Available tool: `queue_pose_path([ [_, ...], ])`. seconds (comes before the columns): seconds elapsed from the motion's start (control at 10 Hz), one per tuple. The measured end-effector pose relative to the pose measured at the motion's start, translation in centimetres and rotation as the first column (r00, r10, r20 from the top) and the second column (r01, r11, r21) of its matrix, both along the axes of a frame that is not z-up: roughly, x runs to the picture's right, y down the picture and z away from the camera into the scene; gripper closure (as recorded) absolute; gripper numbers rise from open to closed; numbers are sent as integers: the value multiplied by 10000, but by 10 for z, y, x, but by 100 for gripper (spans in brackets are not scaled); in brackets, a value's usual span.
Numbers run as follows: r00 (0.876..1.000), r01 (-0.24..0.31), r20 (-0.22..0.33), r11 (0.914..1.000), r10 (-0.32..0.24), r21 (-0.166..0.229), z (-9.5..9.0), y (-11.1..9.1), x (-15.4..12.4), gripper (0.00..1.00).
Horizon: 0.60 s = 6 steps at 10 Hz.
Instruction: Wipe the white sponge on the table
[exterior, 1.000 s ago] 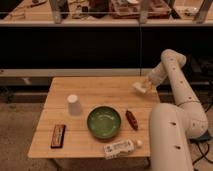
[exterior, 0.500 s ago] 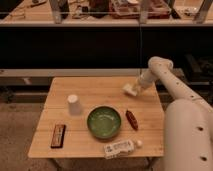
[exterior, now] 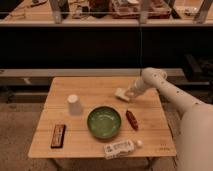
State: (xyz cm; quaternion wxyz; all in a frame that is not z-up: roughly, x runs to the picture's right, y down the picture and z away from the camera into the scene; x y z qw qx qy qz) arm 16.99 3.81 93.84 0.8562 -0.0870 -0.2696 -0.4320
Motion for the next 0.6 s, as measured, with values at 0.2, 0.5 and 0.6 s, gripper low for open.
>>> queue_pose_path([
  [0.2,10000,-66,49,9996,68,-286,-13,15,22,100],
  [0.5,9999,-148,-67,9985,144,-520,-36,40,54,100],
  [0.6,9995,-201,-277,9975,182,-674,-44,52,66,99],
])
